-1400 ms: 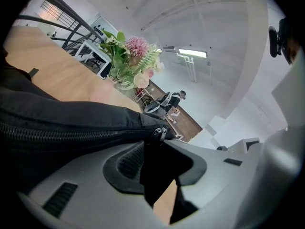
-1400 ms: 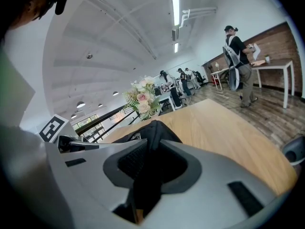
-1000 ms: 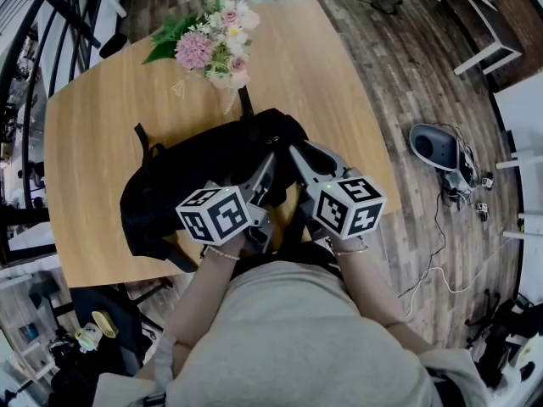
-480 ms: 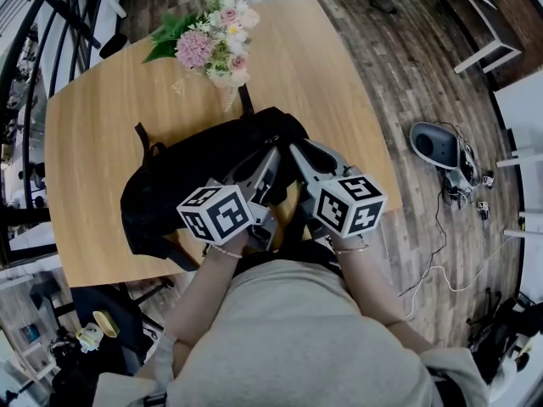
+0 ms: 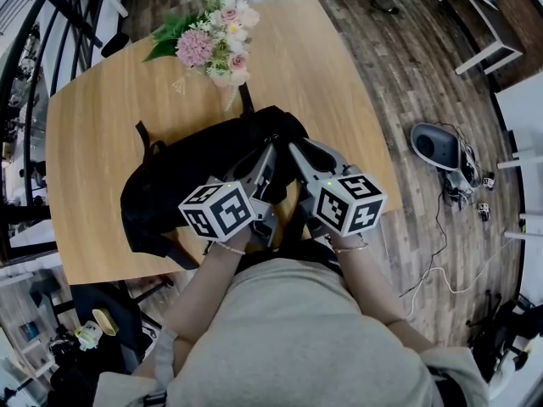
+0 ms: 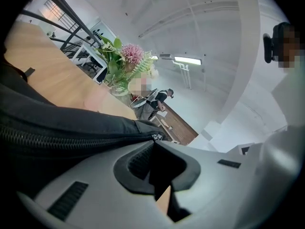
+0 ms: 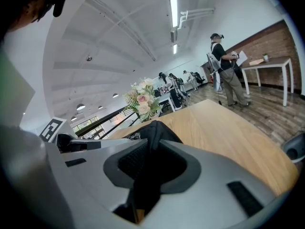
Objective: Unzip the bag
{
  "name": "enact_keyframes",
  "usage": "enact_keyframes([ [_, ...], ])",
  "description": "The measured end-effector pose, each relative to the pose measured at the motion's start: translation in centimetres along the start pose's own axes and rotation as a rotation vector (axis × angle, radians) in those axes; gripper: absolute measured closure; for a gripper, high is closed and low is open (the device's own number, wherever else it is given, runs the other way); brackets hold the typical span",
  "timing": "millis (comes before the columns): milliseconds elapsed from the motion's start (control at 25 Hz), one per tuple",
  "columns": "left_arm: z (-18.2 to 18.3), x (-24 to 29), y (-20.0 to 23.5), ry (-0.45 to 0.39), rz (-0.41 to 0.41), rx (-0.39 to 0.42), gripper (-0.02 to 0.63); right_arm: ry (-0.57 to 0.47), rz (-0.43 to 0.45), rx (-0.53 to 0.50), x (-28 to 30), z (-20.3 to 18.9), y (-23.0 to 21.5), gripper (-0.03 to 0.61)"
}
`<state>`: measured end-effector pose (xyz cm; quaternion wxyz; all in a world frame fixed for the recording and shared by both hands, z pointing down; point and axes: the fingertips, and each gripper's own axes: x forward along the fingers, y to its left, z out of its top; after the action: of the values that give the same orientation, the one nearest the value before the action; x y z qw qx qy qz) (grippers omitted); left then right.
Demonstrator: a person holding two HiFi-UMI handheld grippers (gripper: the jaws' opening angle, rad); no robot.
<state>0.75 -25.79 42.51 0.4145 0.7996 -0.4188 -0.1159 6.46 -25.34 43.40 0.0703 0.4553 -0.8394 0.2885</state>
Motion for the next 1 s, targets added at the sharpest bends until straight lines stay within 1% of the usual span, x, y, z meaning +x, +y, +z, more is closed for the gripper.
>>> enact_keyframes([
  [160,0.0,-0.2,-0.1,-0.002,0.018,0.032,0.594,0.015,0.016,-0.002,0.0,-0.6,-0.1,0.495],
  [280,-0.1,-0.5,-0.1,0.004,0.041,0.061,0.594,0.007,0.026,-0.001,-0.1,-0.2,0.0,0.497],
  [480,-0.2,-0.9,-0.1,0.02,0.079,0.138,0.594,0.007,0.042,-0.008,-0.2,0.0,0.0,0.499],
  [600,-0.1,-1.2,0.2,0.019,0.086,0.136,0.594,0.01,0.049,-0.012,-0.2,0.0,0.0,0.5],
  [720,0.1,-1.7,0.7,0.011,0.117,0.155,0.595,0.013,0.054,-0.018,-0.2,0.0,-0.1,0.5],
  [1000,0.7,-3.6,1.6,-0.041,0.169,0.138,0.594,0.016,0.064,-0.027,-0.4,0.0,-0.2,0.5],
])
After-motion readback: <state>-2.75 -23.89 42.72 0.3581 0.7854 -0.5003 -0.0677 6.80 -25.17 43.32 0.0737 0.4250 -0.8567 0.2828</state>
